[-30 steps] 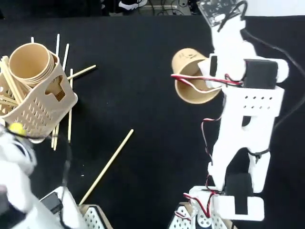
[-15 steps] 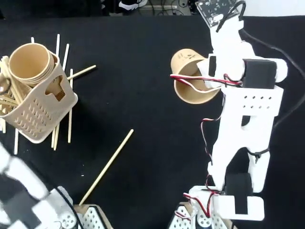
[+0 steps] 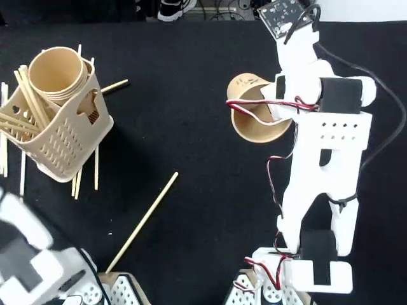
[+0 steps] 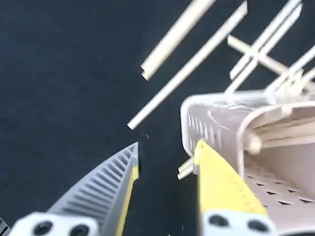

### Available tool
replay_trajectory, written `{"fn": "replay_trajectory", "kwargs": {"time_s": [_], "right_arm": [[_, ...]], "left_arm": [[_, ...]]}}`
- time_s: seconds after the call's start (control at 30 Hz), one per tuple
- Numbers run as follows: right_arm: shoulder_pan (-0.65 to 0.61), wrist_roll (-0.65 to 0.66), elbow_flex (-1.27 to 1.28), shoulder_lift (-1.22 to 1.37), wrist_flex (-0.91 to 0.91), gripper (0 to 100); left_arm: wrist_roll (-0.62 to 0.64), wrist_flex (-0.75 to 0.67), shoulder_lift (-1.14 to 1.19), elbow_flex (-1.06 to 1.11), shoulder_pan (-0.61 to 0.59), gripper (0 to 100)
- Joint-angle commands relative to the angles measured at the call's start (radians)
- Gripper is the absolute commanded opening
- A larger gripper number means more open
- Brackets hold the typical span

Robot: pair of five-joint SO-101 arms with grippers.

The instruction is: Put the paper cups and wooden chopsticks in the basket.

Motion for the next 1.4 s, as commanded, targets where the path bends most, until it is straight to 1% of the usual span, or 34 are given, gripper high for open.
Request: {"fn": "replay_trajectory", "kwargs": {"time_s": [0.0,0.07,0.13,0.23,0.37,0.47,0.63,0.7,0.73,0.83,0.9,0.97,1.1,1.2,1.37], "right_arm": [[-0.012,-0.002,-0.007,-0.039,-0.018,1.1],[-0.012,-0.003,-0.008,-0.039,-0.018,1.1],[-0.014,-0.005,-0.008,-0.039,-0.018,1.1],[-0.011,-0.006,-0.002,-0.039,-0.026,1.1],[-0.008,-0.003,0.001,-0.039,-0.029,1.1],[-0.008,-0.003,0.001,-0.039,-0.025,1.1],[-0.008,-0.003,0.001,-0.039,-0.025,1.1],[-0.008,-0.003,0.001,-0.039,-0.023,1.1],[-0.008,-0.003,0.001,-0.039,-0.023,1.1],[-0.008,-0.003,0.001,-0.039,-0.023,1.1],[-0.008,-0.002,0.001,-0.039,-0.023,1.1],[-0.008,-0.002,0.001,-0.039,-0.021,1.1],[-0.008,-0.002,0.001,-0.041,-0.021,1.1],[0.002,-0.002,0.001,-0.041,-0.021,1.1],[0.035,-0.002,-0.004,-0.041,-0.023,1.1]], "left_arm": [[0.011,0.009,-0.262,-0.039,-0.07,19],[0.012,0.008,-0.361,-0.013,-0.033,19],[0.014,0.006,-0.42,0.024,0.047,19],[0.014,0.002,-0.42,0.096,0.148,19],[0.014,-0.084,-0.319,0.203,0.162,19],[0.014,-0.13,-0.203,0.236,0.177,19],[0.02,-0.132,-0.018,0.232,0.251,19],[0.066,-0.114,0.021,0.234,0.268,18],[0.081,-0.095,0.031,0.232,0.275,16],[0.091,-0.051,0.031,0.203,0.314,2],[0.091,0.003,0.031,0.165,0.344,6],[0.089,0.008,0.031,0.151,0.369,9],[0.091,0.008,0.031,0.107,0.412,8],[0.091,0.008,0.031,0.039,0.475,3],[0.097,0.008,0.031,-0.07,0.656,3]]}}
